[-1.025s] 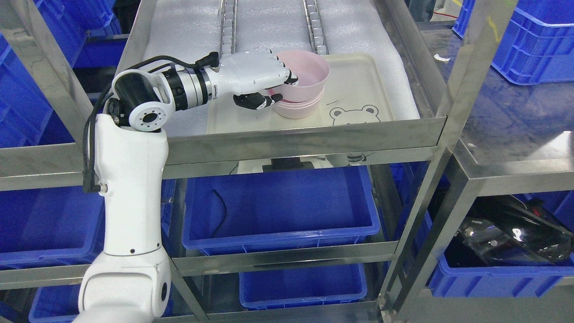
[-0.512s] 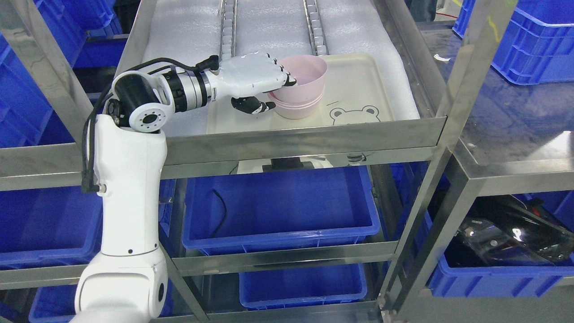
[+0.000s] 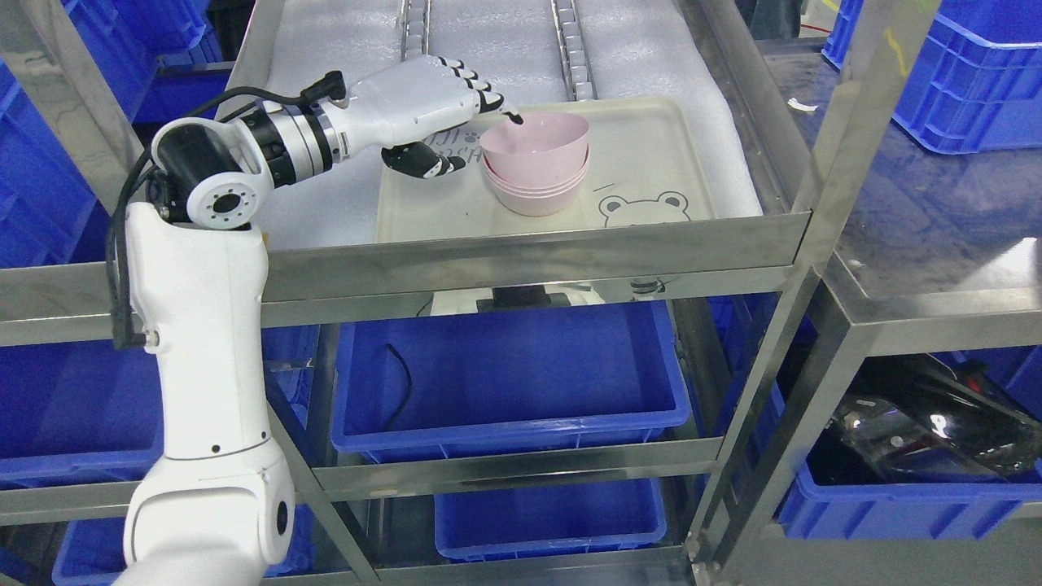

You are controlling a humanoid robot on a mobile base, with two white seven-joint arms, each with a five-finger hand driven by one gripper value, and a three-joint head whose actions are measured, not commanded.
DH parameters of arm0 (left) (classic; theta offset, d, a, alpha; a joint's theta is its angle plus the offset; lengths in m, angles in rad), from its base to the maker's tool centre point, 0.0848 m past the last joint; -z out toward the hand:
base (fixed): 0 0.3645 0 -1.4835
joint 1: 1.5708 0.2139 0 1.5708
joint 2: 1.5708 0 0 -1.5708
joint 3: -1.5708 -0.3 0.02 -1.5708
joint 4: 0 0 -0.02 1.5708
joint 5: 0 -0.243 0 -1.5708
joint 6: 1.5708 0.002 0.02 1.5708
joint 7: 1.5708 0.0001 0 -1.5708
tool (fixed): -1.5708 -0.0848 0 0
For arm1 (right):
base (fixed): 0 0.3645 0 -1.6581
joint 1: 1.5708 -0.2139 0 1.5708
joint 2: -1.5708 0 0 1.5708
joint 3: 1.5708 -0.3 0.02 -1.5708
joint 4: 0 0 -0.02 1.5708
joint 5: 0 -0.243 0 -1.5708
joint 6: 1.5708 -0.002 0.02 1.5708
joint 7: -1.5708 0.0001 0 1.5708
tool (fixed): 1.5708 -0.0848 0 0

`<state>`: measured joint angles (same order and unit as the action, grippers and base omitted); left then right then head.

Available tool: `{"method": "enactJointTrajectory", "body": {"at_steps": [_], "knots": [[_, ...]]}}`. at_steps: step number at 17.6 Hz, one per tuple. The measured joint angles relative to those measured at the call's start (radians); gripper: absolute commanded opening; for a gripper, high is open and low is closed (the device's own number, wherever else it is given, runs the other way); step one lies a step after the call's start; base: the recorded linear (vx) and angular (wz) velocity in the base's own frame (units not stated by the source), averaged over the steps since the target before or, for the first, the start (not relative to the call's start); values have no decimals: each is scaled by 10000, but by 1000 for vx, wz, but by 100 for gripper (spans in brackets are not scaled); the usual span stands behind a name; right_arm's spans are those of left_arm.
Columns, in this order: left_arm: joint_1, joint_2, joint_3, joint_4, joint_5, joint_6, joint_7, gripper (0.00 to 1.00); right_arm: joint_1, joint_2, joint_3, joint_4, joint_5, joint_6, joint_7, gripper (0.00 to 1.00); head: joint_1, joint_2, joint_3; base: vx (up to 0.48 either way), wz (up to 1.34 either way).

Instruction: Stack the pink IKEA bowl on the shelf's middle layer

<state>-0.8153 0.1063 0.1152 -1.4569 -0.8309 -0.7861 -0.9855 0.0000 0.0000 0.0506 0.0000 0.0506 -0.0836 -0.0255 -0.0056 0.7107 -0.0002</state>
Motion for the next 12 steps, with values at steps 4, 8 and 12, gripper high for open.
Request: {"method": "enactJointTrajectory", "body": {"at_steps": [4,8,12], "knots": [[1,-327,256,0,1153,0,269,96,0,0,0,0,0,0,1,100,0,0,0,0,0],[114,-573,9,-38,2226,0,1279,100,0,0,0,0,0,0,1,100,0,0,0,0,0],[527,-730,-949,-281,3164,0,1899,100,0,0,0,0,0,0,2,100,0,0,0,0,0]]}}
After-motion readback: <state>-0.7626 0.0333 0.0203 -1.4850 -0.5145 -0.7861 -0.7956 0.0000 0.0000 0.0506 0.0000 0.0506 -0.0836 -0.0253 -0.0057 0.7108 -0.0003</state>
